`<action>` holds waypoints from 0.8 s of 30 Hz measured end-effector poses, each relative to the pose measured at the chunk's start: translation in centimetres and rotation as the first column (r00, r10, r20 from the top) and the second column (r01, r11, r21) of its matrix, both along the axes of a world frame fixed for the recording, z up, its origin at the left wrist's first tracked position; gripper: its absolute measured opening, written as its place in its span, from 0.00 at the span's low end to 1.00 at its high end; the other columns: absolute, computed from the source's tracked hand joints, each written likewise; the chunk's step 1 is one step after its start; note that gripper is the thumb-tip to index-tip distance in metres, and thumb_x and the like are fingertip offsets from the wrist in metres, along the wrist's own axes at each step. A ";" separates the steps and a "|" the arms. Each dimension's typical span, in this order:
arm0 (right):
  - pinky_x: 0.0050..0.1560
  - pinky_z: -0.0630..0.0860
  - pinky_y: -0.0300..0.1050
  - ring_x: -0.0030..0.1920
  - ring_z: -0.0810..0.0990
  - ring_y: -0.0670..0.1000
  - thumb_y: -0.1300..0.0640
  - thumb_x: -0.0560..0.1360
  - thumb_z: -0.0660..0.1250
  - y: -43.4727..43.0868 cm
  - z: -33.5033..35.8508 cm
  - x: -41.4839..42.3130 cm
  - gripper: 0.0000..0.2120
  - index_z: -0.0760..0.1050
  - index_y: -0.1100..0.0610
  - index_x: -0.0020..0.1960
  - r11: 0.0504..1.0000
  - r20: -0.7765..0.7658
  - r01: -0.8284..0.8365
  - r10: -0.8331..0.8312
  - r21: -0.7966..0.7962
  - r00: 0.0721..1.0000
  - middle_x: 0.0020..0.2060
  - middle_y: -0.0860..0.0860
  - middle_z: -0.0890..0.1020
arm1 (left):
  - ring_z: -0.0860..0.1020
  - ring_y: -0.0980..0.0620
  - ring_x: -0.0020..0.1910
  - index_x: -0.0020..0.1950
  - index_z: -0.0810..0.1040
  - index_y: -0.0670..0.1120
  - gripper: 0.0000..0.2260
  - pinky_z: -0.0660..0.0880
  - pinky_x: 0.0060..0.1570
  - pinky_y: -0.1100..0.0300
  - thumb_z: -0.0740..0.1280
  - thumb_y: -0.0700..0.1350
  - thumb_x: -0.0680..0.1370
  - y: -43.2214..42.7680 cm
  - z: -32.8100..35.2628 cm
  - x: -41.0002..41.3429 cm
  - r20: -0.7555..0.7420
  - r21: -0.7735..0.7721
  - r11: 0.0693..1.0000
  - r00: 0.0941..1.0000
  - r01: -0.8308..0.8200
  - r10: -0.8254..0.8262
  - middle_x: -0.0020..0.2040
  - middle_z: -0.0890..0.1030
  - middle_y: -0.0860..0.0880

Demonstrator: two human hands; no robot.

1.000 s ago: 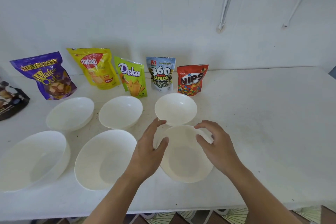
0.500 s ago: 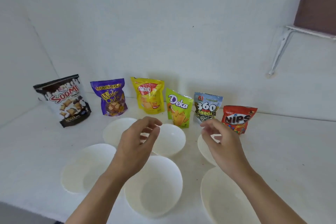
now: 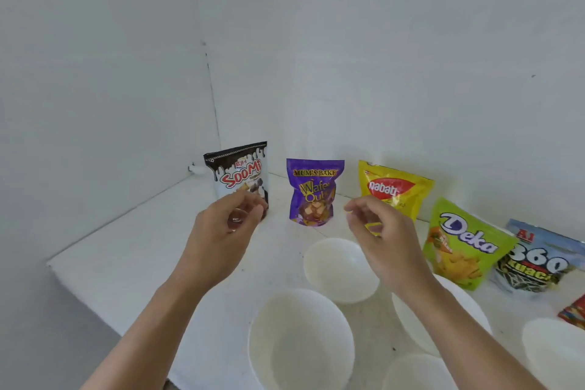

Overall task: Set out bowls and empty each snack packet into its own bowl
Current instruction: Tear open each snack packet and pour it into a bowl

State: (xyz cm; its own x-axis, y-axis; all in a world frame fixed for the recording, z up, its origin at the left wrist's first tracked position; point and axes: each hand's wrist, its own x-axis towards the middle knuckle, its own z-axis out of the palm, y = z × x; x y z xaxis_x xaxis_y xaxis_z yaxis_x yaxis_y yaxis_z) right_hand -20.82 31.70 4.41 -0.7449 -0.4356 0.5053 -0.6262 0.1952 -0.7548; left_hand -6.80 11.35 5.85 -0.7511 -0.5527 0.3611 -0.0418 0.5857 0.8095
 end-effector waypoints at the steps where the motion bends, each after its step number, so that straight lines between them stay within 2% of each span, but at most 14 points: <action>1: 0.41 0.73 0.28 0.44 0.81 0.41 0.64 0.77 0.68 -2.0 0.0 -0.2 0.06 0.80 0.55 0.46 1.000 0.006 -0.008 0.008 0.001 1.000 0.42 0.44 0.84 | 0.81 0.57 0.48 0.47 0.82 0.54 0.06 0.75 0.43 0.67 0.67 0.45 0.81 -1.9 0.0 0.0 0.011 -0.004 1.000 1.000 -0.007 0.007 0.48 0.84 0.58; 5: 0.39 0.73 0.28 0.43 0.82 0.43 0.64 0.77 0.68 -9.2 -0.1 -1.1 0.06 0.80 0.54 0.48 1.000 0.029 -0.004 0.004 0.009 1.000 0.43 0.49 0.84 | 0.79 0.62 0.48 0.47 0.81 0.55 0.07 0.74 0.41 0.71 0.66 0.45 0.81 -8.7 0.3 -0.1 0.038 -0.047 0.998 0.999 -0.030 0.031 0.47 0.83 0.61; 7: 0.40 0.77 0.32 0.45 0.82 0.46 0.62 0.78 0.68 -12.2 -0.1 -1.4 0.05 0.80 0.54 0.49 1.000 0.054 0.006 -0.007 0.008 0.999 0.45 0.48 0.84 | 0.79 0.63 0.48 0.48 0.81 0.56 0.06 0.73 0.41 0.70 0.66 0.46 0.81 -11.8 0.3 -0.3 0.053 -0.073 0.996 0.997 -0.043 0.047 0.47 0.82 0.61; 9: 0.41 0.78 0.37 0.46 0.82 0.46 0.60 0.78 0.68 -14.8 -0.2 -1.6 0.04 0.80 0.53 0.50 1.000 0.050 0.023 -0.024 0.015 0.998 0.46 0.47 0.83 | 0.78 0.62 0.48 0.49 0.80 0.56 0.06 0.72 0.42 0.68 0.66 0.46 0.81 -14.5 0.0 -1.0 0.062 -0.083 0.995 0.996 -0.059 0.064 0.47 0.81 0.61; 15: 0.42 0.74 0.32 0.46 0.80 0.40 0.57 0.78 0.67 -21.3 0.2 -3.0 0.03 0.79 0.51 0.51 0.990 -0.014 0.089 -0.088 0.113 0.996 0.45 0.43 0.83 | 0.78 0.60 0.50 0.52 0.77 0.57 0.06 0.71 0.43 0.67 0.65 0.45 0.81 -20.5 -1.8 -4.4 0.065 -0.075 0.991 0.991 -0.109 0.114 0.51 0.79 0.57; 18: 0.41 0.70 0.29 0.48 0.79 0.43 0.57 0.79 0.66 -23.9 0.4 -4.7 0.04 0.77 0.51 0.53 0.981 -0.051 0.104 -0.096 0.167 0.994 0.48 0.45 0.81 | 0.78 0.56 0.53 0.56 0.77 0.56 0.06 0.71 0.45 0.67 0.65 0.46 0.81 -22.1 -2.4 -6.6 0.061 -0.063 0.990 0.990 -0.126 0.130 0.54 0.78 0.53; 22: 0.47 0.76 0.37 0.53 0.76 0.44 0.57 0.79 0.66 -26.4 0.5 -7.6 0.06 0.77 0.51 0.55 0.978 -0.100 0.098 -0.080 0.182 0.992 0.51 0.47 0.79 | 0.77 0.54 0.53 0.57 0.76 0.54 0.06 0.71 0.44 0.68 0.66 0.47 0.81 -23.4 -2.6 -9.3 0.060 -0.071 0.989 0.989 -0.133 0.137 0.55 0.78 0.52; 24: 0.47 0.73 0.35 0.56 0.75 0.46 0.57 0.80 0.65 -27.6 0.5 -9.0 0.06 0.77 0.53 0.56 0.976 -0.107 0.085 -0.065 0.202 0.992 0.53 0.47 0.79 | 0.77 0.55 0.53 0.57 0.73 0.55 0.05 0.70 0.43 0.70 0.66 0.48 0.81 -24.0 -2.8 -10.5 0.083 -0.082 0.988 0.987 -0.128 0.135 0.56 0.78 0.51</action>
